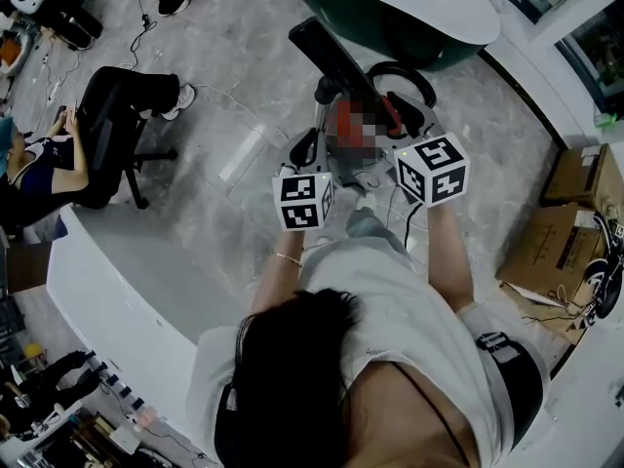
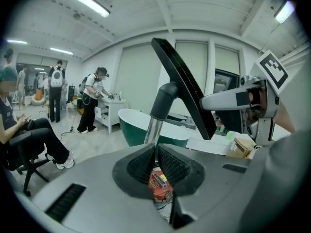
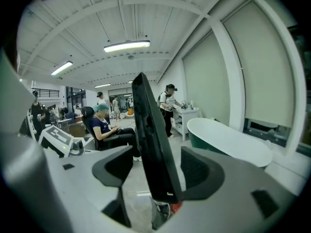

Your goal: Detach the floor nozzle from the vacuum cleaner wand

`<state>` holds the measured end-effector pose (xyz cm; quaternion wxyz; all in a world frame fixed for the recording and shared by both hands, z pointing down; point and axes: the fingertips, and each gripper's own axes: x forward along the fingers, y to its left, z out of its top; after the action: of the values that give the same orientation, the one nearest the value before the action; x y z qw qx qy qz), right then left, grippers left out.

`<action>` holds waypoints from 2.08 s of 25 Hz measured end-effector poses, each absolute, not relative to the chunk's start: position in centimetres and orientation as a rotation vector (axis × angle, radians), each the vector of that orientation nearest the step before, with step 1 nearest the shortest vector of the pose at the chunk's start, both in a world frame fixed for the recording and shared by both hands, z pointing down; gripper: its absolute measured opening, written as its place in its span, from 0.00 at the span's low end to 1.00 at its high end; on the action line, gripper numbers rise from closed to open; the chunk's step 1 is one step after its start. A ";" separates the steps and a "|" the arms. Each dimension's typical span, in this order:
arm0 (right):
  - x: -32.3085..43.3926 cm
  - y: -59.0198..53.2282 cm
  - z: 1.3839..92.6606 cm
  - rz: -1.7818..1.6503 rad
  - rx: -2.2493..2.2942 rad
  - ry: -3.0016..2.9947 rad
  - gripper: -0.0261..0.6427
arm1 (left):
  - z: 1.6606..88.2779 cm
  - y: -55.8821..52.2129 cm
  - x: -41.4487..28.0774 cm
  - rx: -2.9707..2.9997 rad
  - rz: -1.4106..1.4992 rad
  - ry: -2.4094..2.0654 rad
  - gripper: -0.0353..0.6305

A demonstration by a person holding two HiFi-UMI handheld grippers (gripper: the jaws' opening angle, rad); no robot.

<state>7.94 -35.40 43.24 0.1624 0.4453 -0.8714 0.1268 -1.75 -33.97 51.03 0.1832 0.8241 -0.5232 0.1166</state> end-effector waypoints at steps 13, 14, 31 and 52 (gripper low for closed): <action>6.2 -37.0 46.0 0.384 0.928 -2.473 0.50 | 51.9 -35.9 -1.8 2.242 0.296 -1.487 0.07; 6.0 -37.0 46.1 0.387 0.899 -2.477 0.50 | 52.2 -36.0 -2.0 2.229 0.296 -1.492 0.07; 3.9 -37.6 48.4 0.403 0.658 -2.486 0.49 | 53.4 -37.0 -2.2 2.210 0.344 -1.485 0.07; 3.1 -36.5 48.8 0.406 0.577 -2.465 0.24 | 54.1 -38.3 -2.0 2.344 0.466 -1.379 0.30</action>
<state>3.14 -36.51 48.80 0.2848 0.2157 -0.9216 0.1517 -1.98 -38.30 54.08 0.1903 0.8340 -0.4906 0.1657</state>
